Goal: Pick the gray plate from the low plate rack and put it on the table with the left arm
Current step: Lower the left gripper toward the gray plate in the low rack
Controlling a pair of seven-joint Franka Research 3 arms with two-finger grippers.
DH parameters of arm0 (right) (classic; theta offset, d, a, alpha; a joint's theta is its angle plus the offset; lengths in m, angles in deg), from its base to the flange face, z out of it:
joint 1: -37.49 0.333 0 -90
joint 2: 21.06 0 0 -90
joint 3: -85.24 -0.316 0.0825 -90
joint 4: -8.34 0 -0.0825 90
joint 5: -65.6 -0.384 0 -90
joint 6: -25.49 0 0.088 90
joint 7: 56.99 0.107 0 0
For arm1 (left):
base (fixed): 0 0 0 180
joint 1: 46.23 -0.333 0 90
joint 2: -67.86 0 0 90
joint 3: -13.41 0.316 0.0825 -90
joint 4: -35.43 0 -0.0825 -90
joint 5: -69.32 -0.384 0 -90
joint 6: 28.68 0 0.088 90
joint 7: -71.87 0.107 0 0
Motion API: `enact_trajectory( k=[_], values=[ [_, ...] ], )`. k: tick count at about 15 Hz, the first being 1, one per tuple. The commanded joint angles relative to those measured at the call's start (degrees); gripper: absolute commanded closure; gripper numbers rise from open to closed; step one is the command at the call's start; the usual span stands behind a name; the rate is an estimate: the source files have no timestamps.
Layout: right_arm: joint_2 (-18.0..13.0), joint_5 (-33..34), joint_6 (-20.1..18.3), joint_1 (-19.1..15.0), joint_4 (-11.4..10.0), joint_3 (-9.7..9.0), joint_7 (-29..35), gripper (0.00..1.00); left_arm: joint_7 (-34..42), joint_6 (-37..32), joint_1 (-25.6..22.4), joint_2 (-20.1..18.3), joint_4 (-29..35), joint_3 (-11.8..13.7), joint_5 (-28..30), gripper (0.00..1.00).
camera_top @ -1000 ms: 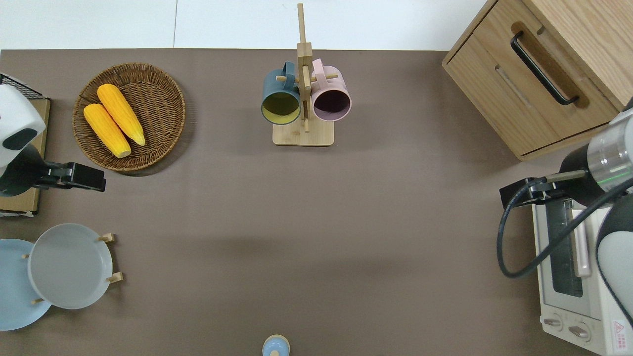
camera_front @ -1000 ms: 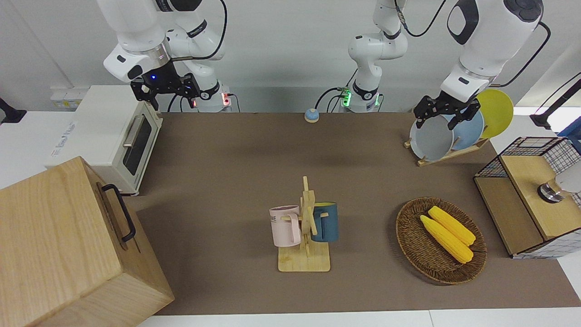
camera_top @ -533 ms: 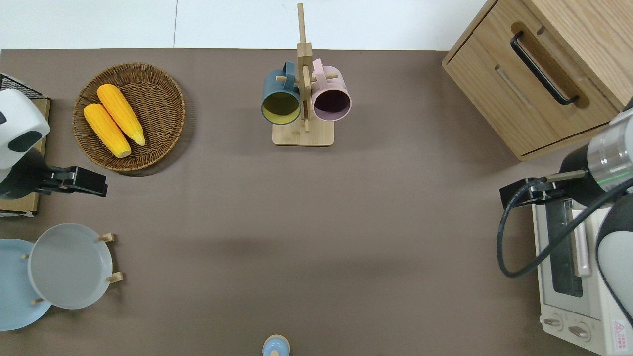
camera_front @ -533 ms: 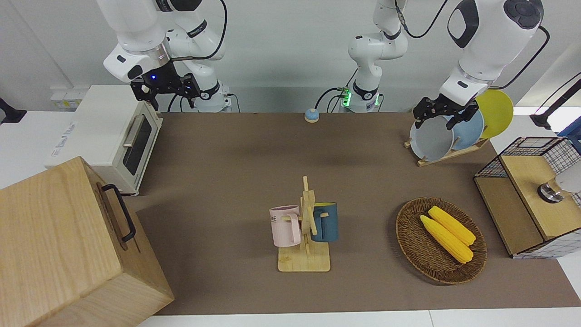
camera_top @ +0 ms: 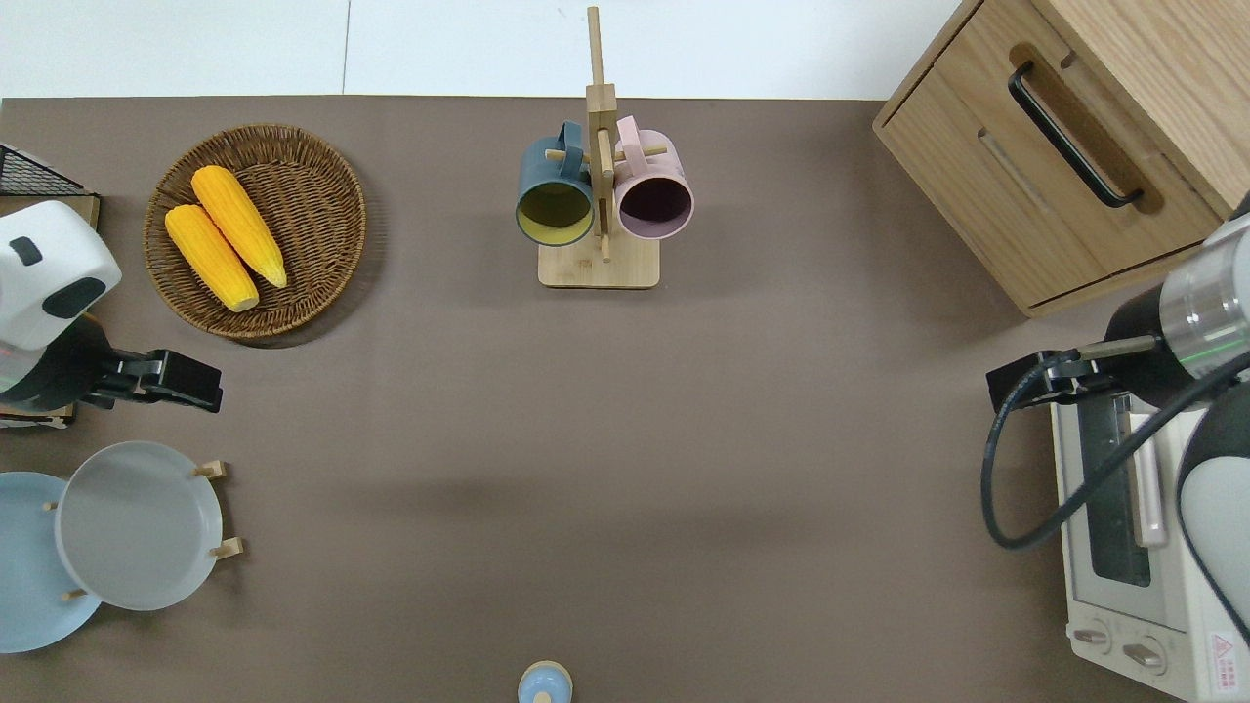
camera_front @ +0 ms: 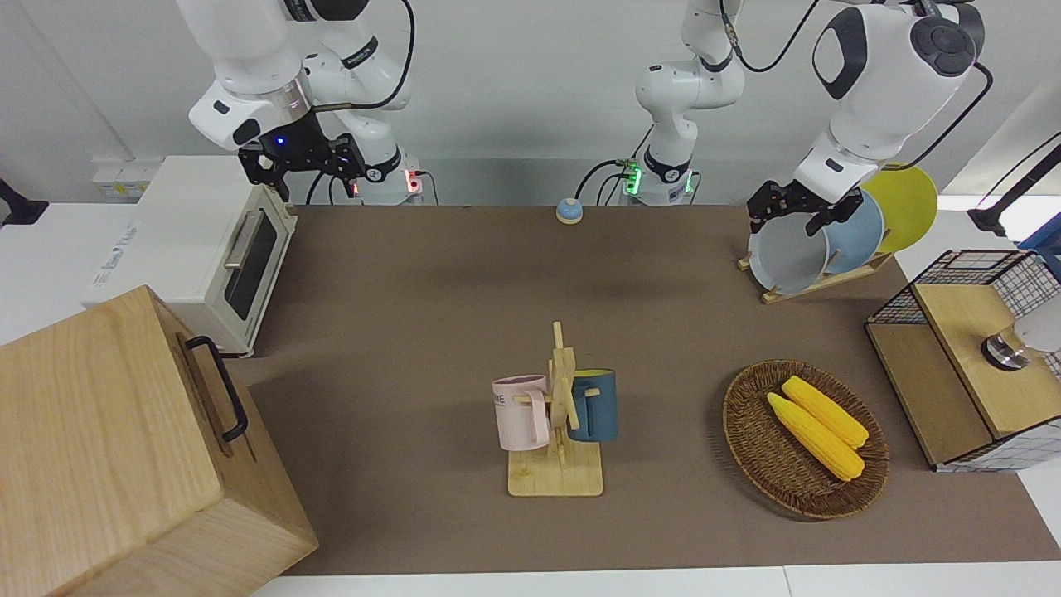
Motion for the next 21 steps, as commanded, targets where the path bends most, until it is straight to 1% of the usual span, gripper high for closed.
enact_trajectory(
  k=[1,6,8,10,13,15,17,19,21],
  values=[
    [-0.1,0.4,-0.6,-1.3,0.4,-1.21,0.7,0.017,0.3,3.7,-0.1,-7.4,10.2,0.4,0.8,0.01],
    [-0.1,0.4,-0.6,-1.3,0.4,-1.21,0.7,0.017,1.0,10.3,0.0,-16.0,22.8,1.5,1.5,0.01],
    [-0.1,0.4,-0.6,-1.3,0.4,-1.21,0.7,0.017,1.3,12.0,0.0,-18.3,26.5,1.6,1.5,0.01],
    [-0.1,0.4,-0.6,-1.3,0.4,-1.21,0.7,0.017,1.6,12.6,-0.1,-19.6,28.3,1.9,1.5,0.01],
    [-0.1,0.4,-0.6,-1.3,0.3,-1.21,0.7,0.017,1.6,12.5,-0.1,-20.3,29.0,3.5,1.3,0.01],
    [-0.1,0.4,-0.6,-1.3,0.4,-1.21,0.7,0.017,1.6,12.9,-0.3,-21.0,29.9,4.1,0.4,0.01],
    [-0.1,0.4,-0.6,-1.3,0.4,-1.13,0.7,0.017,1.6,15.2,-1.1,-22.1,31.3,4.3,-2.9,0.01],
    [-0.1,0.4,-0.7,-1.3,0.4,-1.21,0.7,0.017,1.6,19.3,-3.1,-23.8,33.6,4.3,-5.5,0.01],
    [-0.1,0.4,-0.6,-1.3,0.4,-1.21,0.7,0.017,1.6,21.7,-5.3,-24.2,34.4,4.3,-8.4,0.01]
  ],
)
